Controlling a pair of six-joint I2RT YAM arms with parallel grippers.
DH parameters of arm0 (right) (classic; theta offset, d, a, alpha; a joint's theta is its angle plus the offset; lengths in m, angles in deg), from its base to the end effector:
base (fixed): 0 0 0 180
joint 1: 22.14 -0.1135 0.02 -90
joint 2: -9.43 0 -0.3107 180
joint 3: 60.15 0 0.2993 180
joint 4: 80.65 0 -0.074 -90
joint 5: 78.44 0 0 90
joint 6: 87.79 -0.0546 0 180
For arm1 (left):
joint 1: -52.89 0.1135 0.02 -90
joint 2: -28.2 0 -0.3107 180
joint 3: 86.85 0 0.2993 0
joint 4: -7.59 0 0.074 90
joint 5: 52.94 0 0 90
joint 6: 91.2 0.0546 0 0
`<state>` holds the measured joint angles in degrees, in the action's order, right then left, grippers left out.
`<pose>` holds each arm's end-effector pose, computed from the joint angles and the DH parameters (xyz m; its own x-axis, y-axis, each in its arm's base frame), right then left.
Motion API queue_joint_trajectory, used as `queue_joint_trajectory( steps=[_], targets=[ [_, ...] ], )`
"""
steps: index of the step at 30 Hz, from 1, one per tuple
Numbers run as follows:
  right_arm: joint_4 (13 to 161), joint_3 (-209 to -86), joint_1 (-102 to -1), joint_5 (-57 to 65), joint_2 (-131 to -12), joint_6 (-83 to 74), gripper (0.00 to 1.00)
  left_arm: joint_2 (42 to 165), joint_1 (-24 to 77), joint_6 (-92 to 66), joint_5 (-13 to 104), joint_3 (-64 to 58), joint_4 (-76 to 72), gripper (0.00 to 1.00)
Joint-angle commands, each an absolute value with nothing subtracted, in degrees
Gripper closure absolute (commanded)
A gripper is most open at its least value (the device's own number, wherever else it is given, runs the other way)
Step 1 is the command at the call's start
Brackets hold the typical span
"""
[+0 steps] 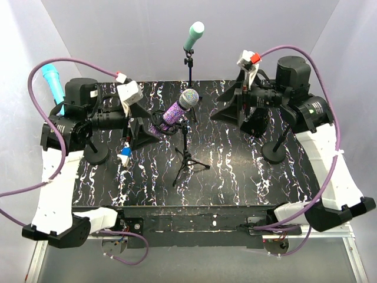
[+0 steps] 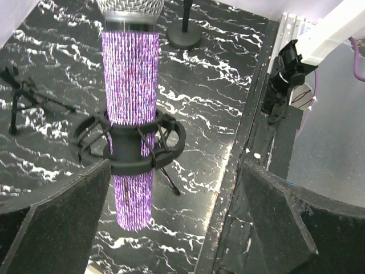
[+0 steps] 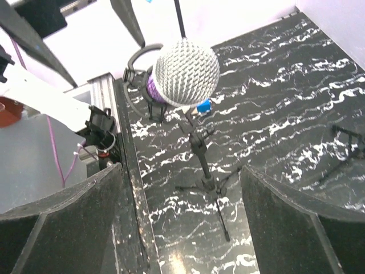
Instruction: Remove the microphone from the stand
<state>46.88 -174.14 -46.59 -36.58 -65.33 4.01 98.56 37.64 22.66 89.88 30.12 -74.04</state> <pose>0.2359 0.1519 0.5773 -0.1790 -0.1044 -0.9783 -0.9423 0.3043 0.1399 0.1900 -0.0969 0.5622 -0.1874 0.3045 -0.9339 0.9450 0.3152 -0.0869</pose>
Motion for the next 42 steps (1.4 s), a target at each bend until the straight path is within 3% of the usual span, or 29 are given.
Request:
queue_joint_trajectory(
  steps=[1,8,23,27,34,39,42],
  targets=[
    [56.7,-177.1,-49.2,-38.8,-70.2,-1.7,0.09,97.3,37.5,16.9,83.1,27.5,-75.6,0.02],
    [68.4,-178.8,-53.0,-41.2,-77.6,-9.4,0.09,97.8,37.4,14.9,82.9,28.1,-75.9,0.02],
    [71.9,-180.7,-56.6,-45.2,-81.6,-10.9,0.09,100.3,37.5,16.6,84.0,24.8,-65.6,0.02],
    [71.8,-181.0,-57.1,-44.0,-82.4,-11.2,0.11,101.5,37.4,15.4,85.1,23.3,-63.9,0.09],
    [69.5,-181.2,-57.1,-44.2,-82.3,-9.8,0.28,102.2,37.5,15.6,87.5,22.4,-61.9,0.12],
    [68.9,-180.1,-57.1,-43.9,-81.4,-9.1,0.41,101.8,37.5,15.4,87.8,23.1,-60.8,0.02],
    [68.9,-180.0,-57.2,-44.0,-81.4,-9.0,0.47,101.9,37.4,16.5,88.2,23.4,-60.5,0.02]
  ],
)
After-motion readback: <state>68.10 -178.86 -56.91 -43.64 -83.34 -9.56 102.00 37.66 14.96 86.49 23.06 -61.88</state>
